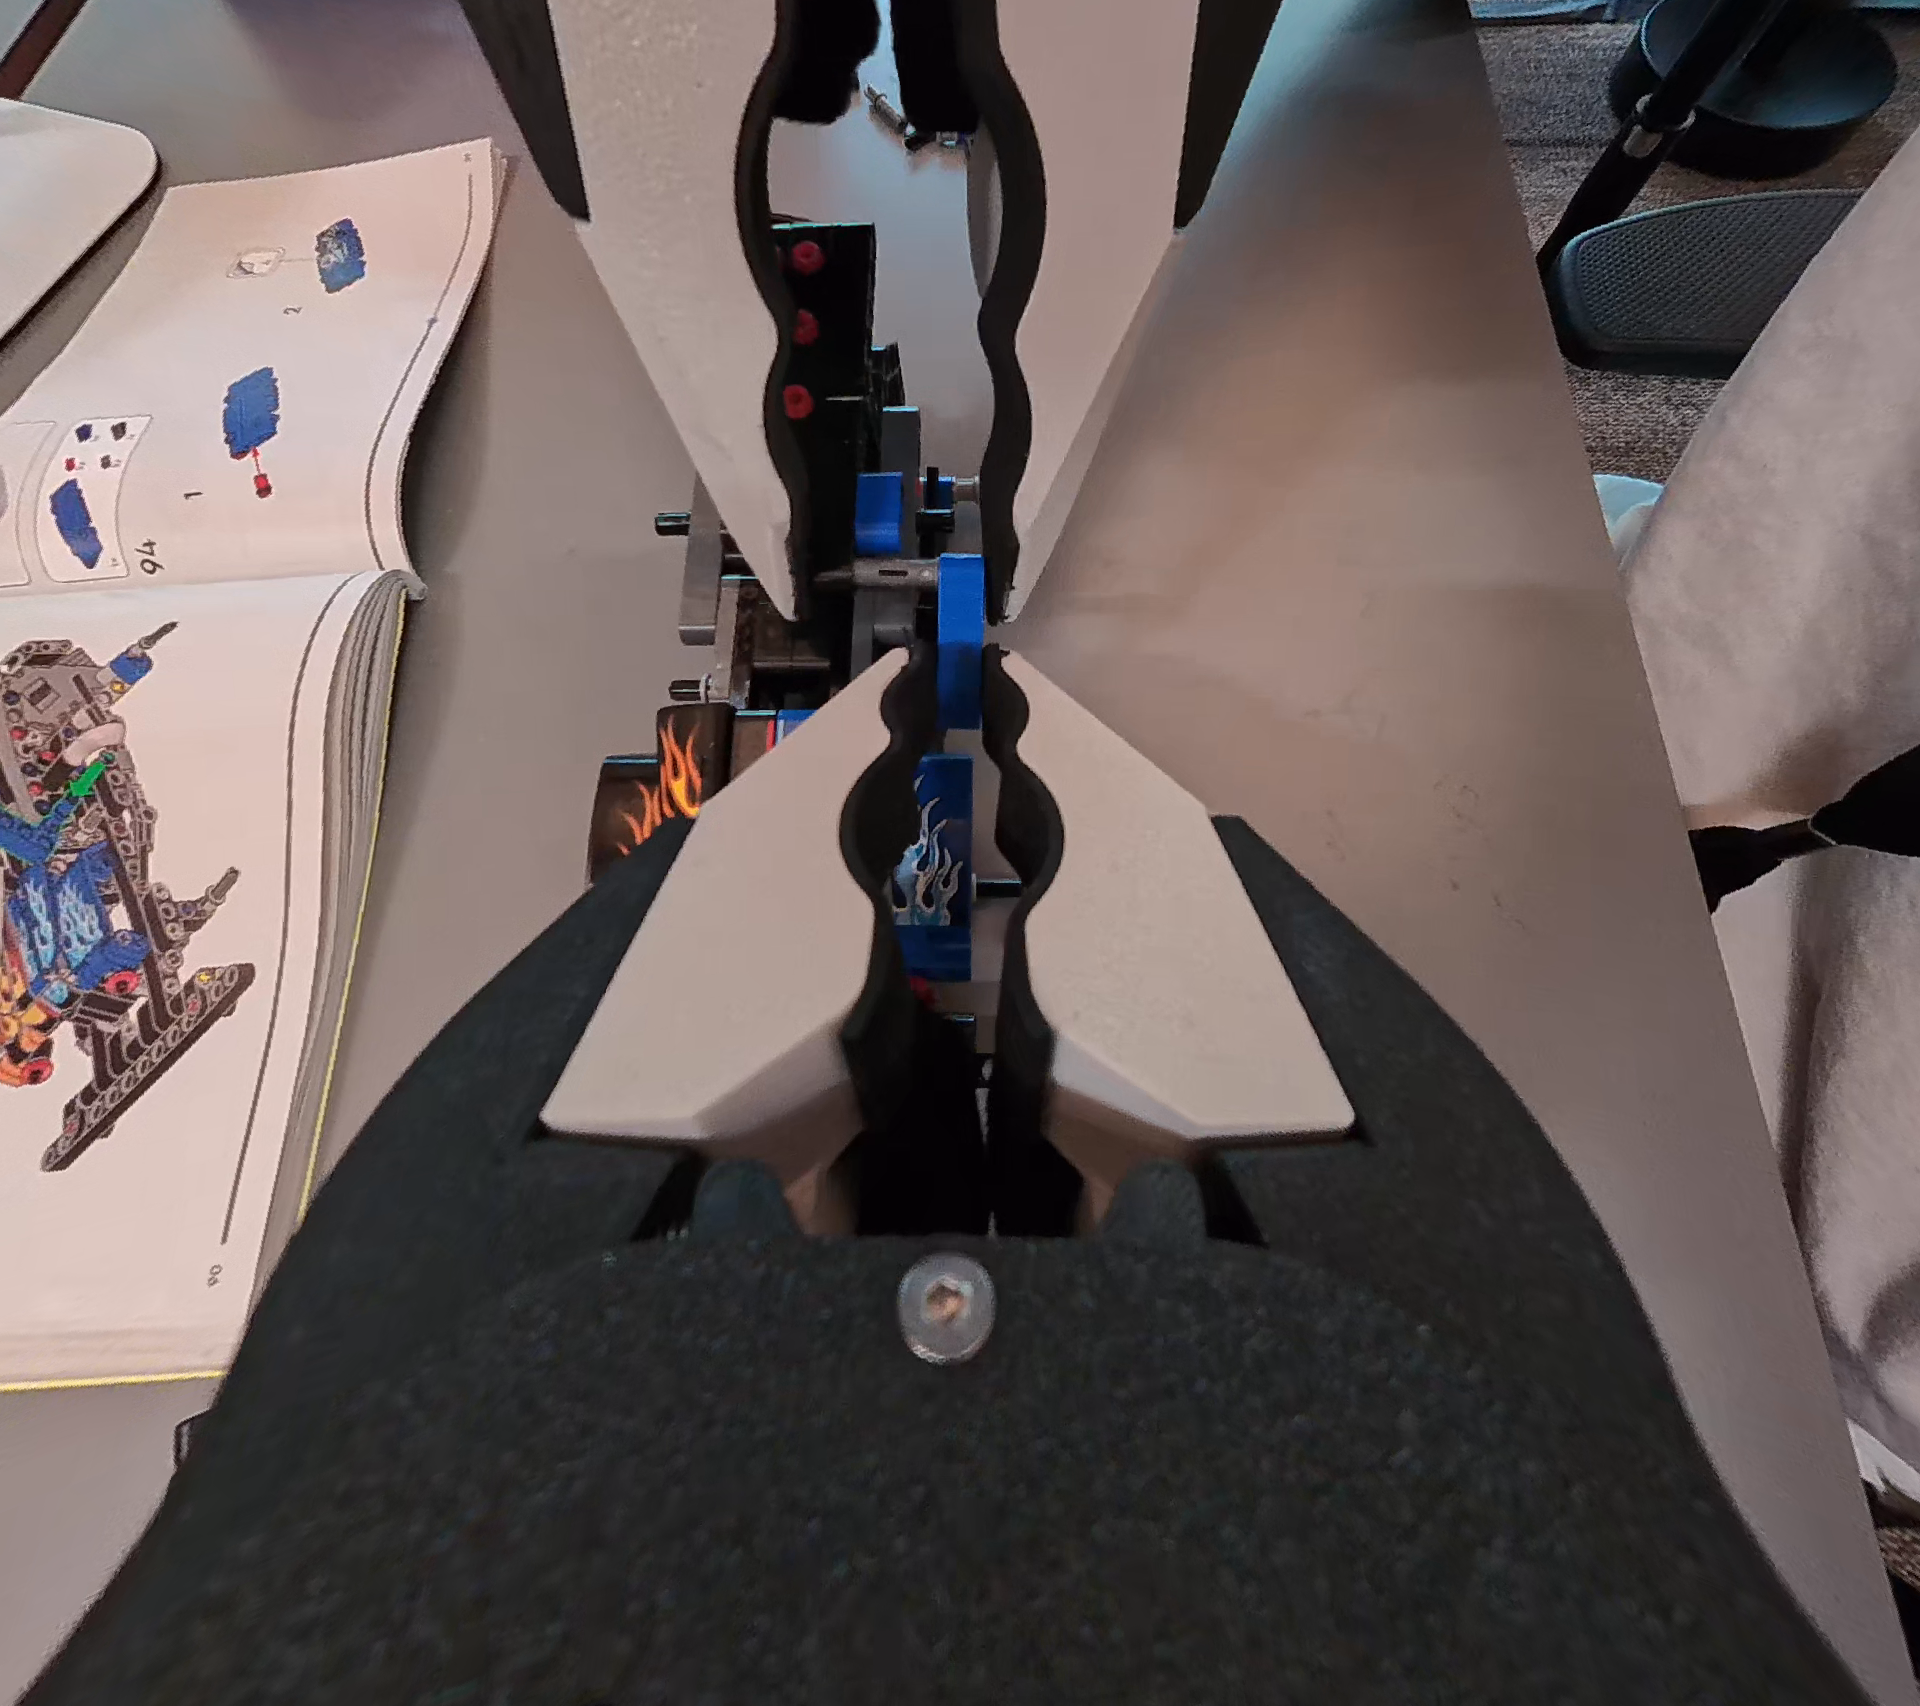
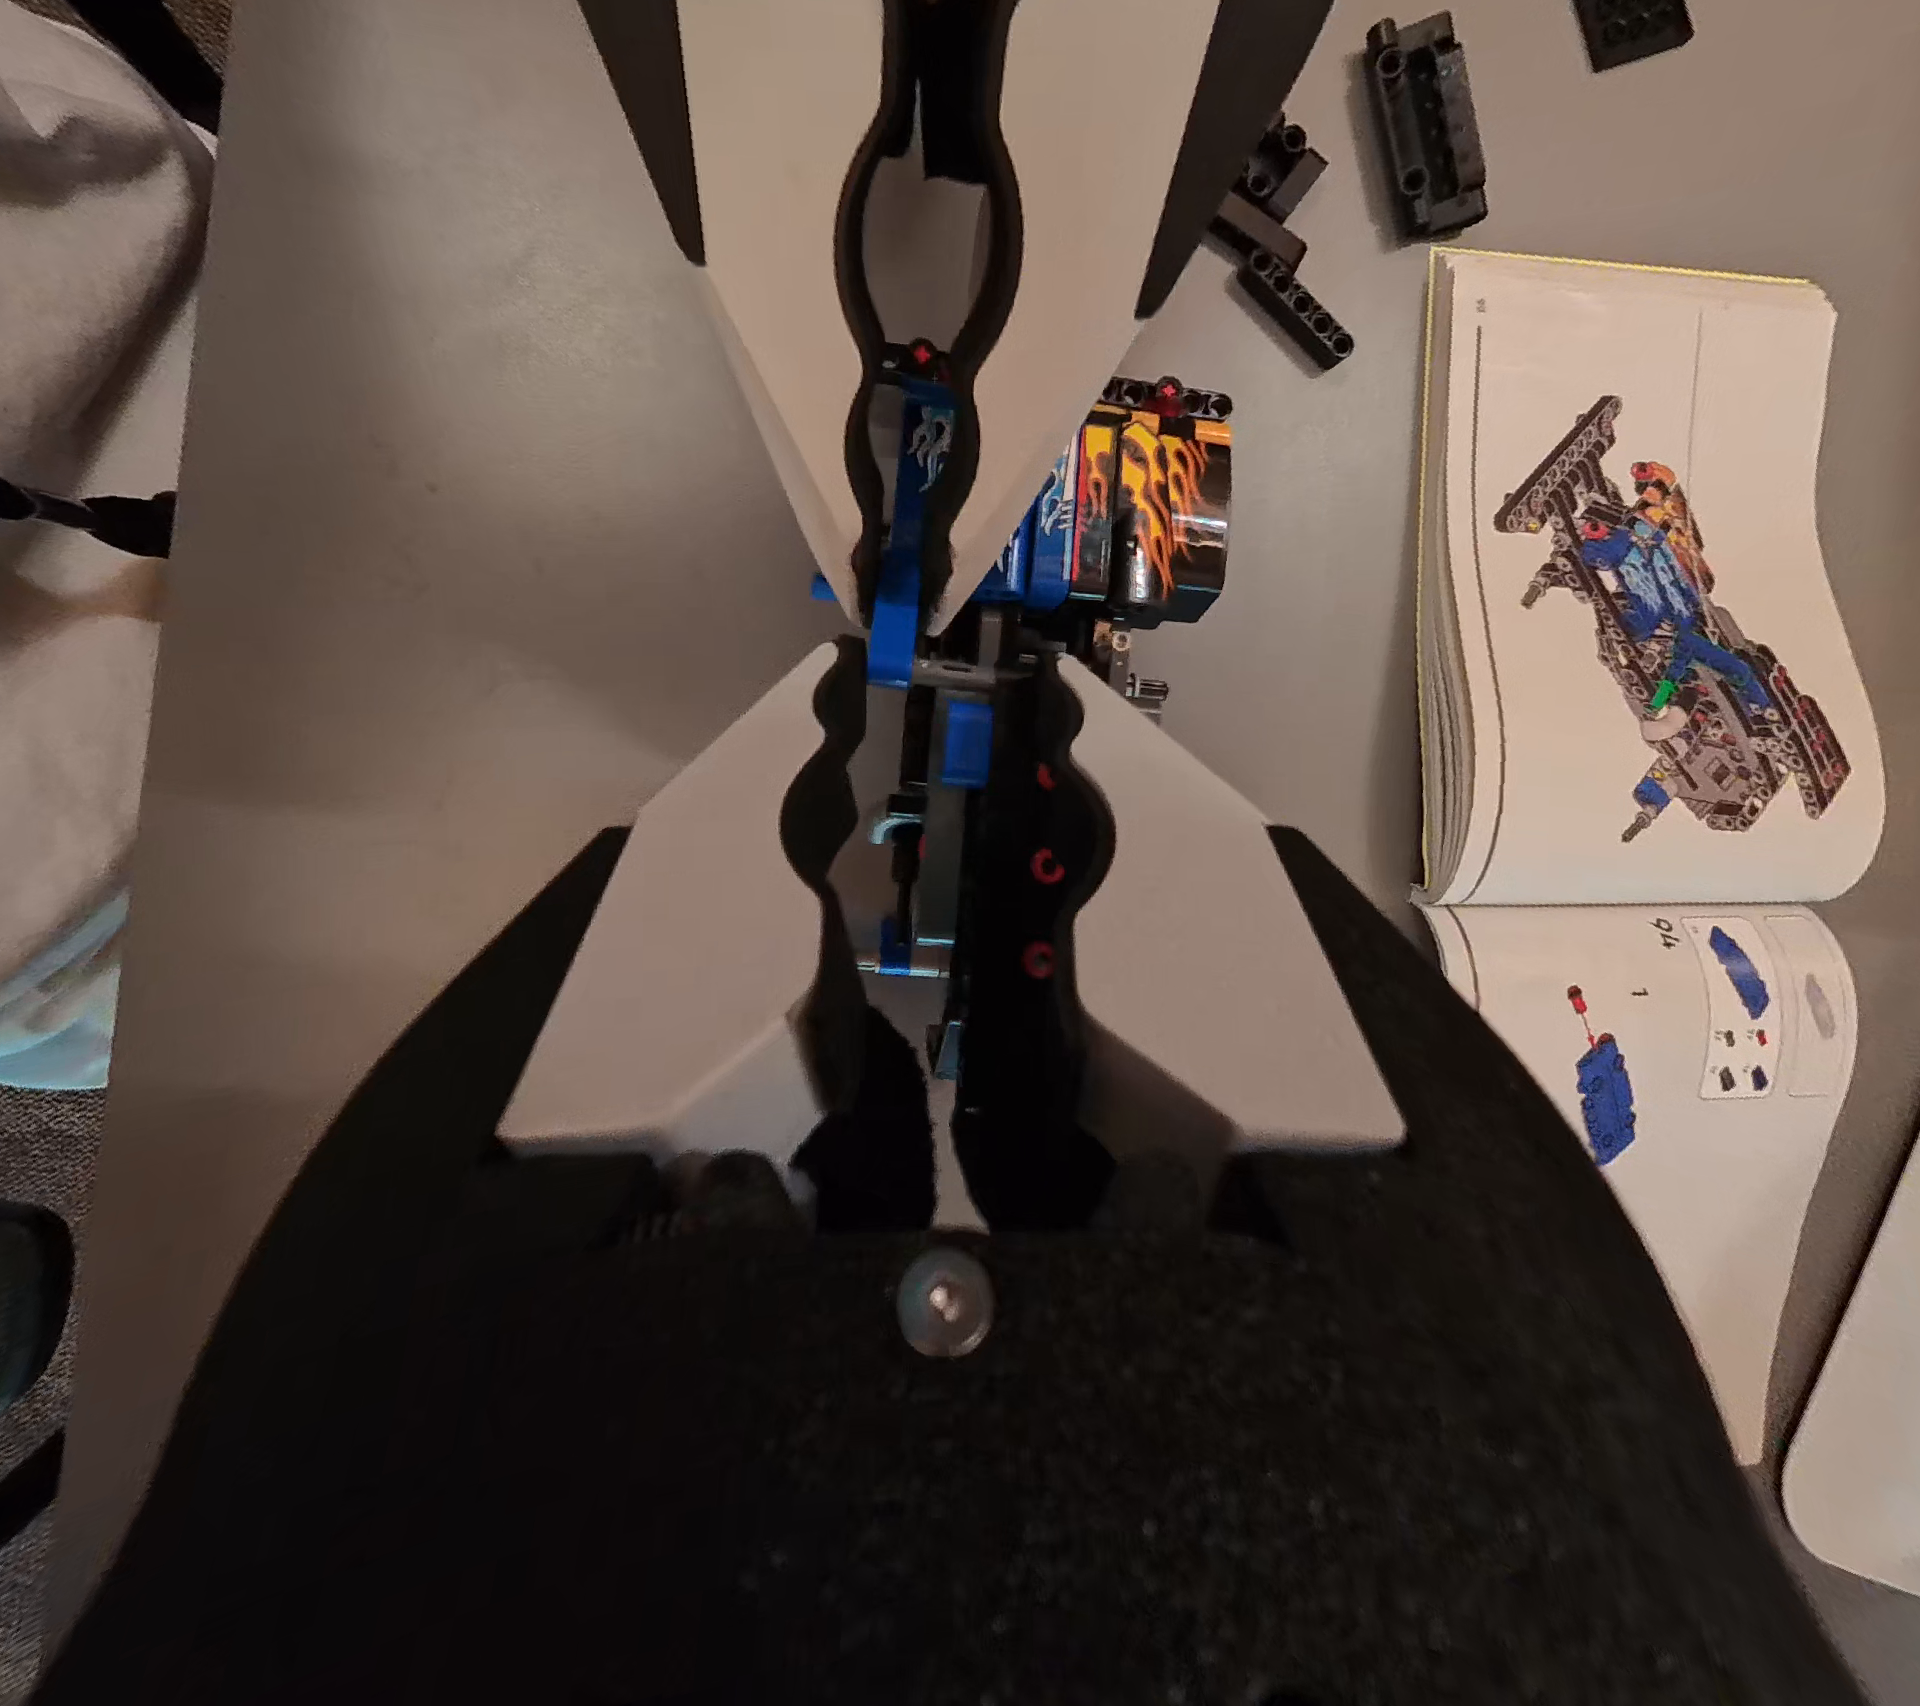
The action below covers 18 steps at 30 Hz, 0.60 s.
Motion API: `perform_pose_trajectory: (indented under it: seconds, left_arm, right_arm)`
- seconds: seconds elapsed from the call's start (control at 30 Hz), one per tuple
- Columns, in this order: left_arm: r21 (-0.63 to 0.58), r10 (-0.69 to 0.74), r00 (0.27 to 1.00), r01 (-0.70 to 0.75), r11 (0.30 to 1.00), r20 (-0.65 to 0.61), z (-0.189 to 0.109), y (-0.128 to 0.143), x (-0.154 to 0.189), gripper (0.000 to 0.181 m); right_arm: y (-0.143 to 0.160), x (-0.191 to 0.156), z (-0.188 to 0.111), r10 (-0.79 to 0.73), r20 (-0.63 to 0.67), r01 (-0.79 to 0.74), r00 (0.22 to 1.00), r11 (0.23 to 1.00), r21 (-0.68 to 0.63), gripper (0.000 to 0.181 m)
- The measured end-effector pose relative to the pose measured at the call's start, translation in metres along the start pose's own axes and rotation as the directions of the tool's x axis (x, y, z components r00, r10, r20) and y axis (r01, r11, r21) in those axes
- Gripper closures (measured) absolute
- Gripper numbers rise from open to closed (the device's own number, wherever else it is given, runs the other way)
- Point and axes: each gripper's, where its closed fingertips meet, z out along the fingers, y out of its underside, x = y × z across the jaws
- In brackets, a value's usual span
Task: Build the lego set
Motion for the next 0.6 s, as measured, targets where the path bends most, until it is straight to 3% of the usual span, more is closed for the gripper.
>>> perform_pose_trajectory:
  seconds: [0.6]
  left_arm:
    - [0.012,-0.039,0.999,0.039,0.999,0.004,0.0053,-0.0026,-0.0008,0.175]
  right_arm:
    - [0.0028,0.0011,-0.0026,0.034,0.002,-0.034,0.999,0.997,0.064,0.15]
